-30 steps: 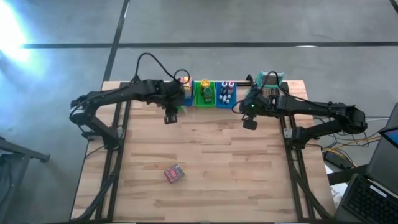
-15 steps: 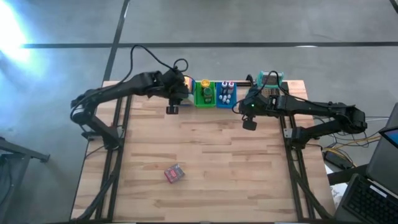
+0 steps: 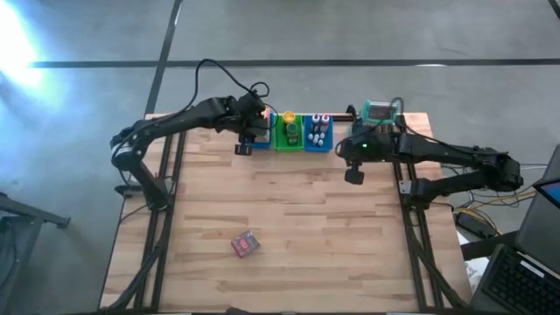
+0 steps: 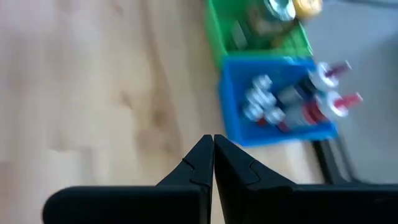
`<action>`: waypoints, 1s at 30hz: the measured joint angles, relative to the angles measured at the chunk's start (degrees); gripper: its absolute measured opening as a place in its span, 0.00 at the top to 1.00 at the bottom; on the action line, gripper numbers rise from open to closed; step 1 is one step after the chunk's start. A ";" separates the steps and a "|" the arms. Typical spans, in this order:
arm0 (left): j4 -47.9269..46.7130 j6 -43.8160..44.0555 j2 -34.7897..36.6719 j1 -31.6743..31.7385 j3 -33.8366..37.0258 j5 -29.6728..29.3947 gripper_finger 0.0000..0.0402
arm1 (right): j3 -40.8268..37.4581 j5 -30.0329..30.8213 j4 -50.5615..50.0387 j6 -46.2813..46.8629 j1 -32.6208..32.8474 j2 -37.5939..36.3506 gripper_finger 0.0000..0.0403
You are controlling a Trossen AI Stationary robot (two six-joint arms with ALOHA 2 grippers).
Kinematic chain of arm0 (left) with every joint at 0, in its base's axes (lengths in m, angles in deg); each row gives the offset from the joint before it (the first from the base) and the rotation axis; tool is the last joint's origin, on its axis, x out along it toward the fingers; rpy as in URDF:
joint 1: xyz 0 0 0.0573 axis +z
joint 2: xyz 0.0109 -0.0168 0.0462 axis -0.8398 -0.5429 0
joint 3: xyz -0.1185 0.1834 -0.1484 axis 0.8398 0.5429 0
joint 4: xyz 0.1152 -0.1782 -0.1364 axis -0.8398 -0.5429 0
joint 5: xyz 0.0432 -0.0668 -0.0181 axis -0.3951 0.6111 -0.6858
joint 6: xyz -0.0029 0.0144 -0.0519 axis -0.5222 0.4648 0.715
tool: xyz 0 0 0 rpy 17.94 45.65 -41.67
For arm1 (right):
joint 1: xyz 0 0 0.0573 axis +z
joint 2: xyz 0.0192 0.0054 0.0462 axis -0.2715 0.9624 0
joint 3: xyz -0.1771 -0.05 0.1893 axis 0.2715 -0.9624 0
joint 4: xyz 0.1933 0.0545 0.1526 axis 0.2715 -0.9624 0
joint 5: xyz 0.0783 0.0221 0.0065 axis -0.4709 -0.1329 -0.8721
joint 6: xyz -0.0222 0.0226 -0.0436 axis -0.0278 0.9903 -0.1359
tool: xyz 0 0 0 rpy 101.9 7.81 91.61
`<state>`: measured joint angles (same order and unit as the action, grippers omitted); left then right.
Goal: Pick & Place Kitchen Items
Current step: Put the green cereal box into the left blue bin
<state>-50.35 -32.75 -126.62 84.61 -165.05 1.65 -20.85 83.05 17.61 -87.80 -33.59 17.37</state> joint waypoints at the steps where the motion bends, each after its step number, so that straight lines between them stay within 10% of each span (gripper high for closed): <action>1: 0.00 -0.20 -0.38 0.23 -0.04 0.02 0.66 | 0.00 -2.60 0.34 0.37 -0.25 -1.37 0.98; 17: 1.08 -4.00 -6.23 2.51 -3.91 0.17 0.66 | -5.22 -18.61 6.45 4.42 -1.33 -16.06 0.98; 30: -1.32 2.08 -7.86 2.55 -3.72 0.58 0.66 | -10.51 -18.91 9.22 4.05 -1.37 -16.56 0.98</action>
<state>-51.67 -30.67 -134.48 87.16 -168.77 2.23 -31.36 64.14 26.84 -83.75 -34.96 0.81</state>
